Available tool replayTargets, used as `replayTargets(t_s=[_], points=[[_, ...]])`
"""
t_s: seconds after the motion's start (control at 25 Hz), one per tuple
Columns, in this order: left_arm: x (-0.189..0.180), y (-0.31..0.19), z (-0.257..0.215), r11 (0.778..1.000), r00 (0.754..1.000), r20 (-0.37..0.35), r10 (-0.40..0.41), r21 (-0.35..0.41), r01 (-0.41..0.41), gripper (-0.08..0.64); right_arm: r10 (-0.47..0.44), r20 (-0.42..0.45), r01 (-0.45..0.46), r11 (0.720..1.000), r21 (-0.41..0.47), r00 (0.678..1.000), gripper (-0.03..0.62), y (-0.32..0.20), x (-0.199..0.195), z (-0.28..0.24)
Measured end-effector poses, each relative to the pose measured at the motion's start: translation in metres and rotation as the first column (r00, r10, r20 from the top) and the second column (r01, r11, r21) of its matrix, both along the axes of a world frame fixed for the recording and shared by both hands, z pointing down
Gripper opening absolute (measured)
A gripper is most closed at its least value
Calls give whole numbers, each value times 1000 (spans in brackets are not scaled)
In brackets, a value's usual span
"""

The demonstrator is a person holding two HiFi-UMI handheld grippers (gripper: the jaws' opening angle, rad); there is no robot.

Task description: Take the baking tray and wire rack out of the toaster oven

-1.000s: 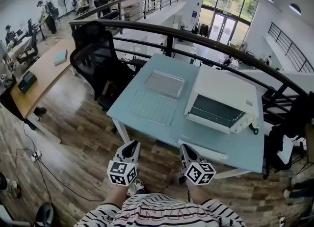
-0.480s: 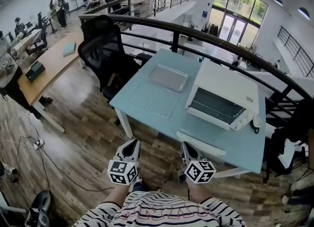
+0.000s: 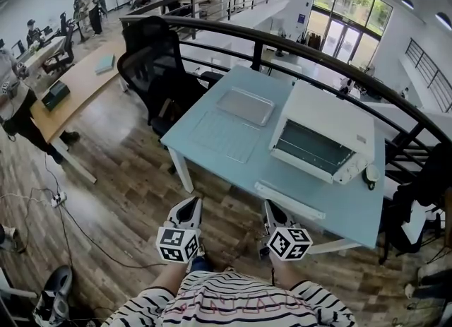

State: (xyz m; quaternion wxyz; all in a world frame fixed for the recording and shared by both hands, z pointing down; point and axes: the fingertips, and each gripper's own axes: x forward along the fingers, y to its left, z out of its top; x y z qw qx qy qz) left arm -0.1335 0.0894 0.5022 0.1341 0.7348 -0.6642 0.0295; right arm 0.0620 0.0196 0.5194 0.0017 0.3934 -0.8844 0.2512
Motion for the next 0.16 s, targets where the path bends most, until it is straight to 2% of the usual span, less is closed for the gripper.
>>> replayTargets(t_s=[0.16], points=[[-2, 0, 2, 1000, 1000, -1, -3, 1, 3, 25, -5, -3, 5, 1000, 1, 1000, 26, 0, -2, 0]])
